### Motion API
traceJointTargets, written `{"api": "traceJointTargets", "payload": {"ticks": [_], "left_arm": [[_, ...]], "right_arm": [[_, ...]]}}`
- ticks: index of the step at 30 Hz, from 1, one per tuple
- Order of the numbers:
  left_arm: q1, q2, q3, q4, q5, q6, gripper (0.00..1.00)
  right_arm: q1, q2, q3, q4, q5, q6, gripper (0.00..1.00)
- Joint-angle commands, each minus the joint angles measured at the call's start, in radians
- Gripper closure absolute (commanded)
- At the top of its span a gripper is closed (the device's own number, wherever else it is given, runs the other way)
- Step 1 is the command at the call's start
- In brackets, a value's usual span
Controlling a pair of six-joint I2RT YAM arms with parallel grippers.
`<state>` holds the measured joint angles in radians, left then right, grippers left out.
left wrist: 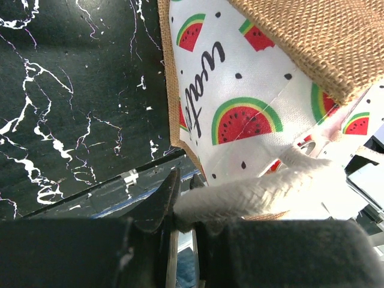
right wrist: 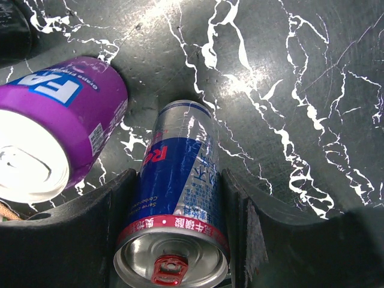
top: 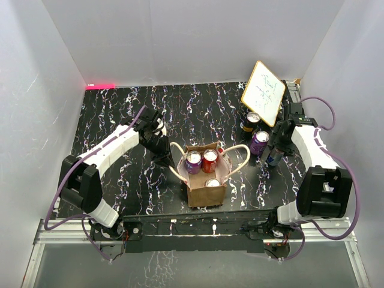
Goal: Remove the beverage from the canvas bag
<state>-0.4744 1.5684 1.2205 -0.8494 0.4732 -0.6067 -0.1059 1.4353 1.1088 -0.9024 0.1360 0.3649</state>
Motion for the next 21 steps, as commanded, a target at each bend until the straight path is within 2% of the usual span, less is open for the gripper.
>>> {"api": "traceJointTargets", "payload": {"ticks": [1,7,9,13,19,21], "left_arm": [[0.002,0.007,0.041,-0.028,0.004,0.023,1.0],[0.002,0.013,0.047,-0.031,0.001,0.025,1.0],[0.002,0.015,0.048,-0.032,0.002,0.027,1.0],[0.002,0.012,0.051,-0.031,0.002,0.027,1.0],[0.002,0.002,0.055,-0.039,-0.005,0.028,1.0],[0.002,-0.002,0.056,-0.036,-0.006,0.025,1.0]], "right_arm": [[-0.017,0.004,0.019,0.078,-0.031,-0.024,0.92],[-0.027,0.019,-0.016,0.098,-0.07,-0.02,0.91],[-0.028,0.028,-0.027,0.101,-0.072,-0.018,0.85],[-0.031,0.035,-0.038,0.103,-0.065,-0.016,0.65],[-0.031,-0.008,0.012,0.076,-0.088,-0.03,0.26],[-0.031,-0.034,0.032,0.057,-0.088,-0.033,0.21]]}}
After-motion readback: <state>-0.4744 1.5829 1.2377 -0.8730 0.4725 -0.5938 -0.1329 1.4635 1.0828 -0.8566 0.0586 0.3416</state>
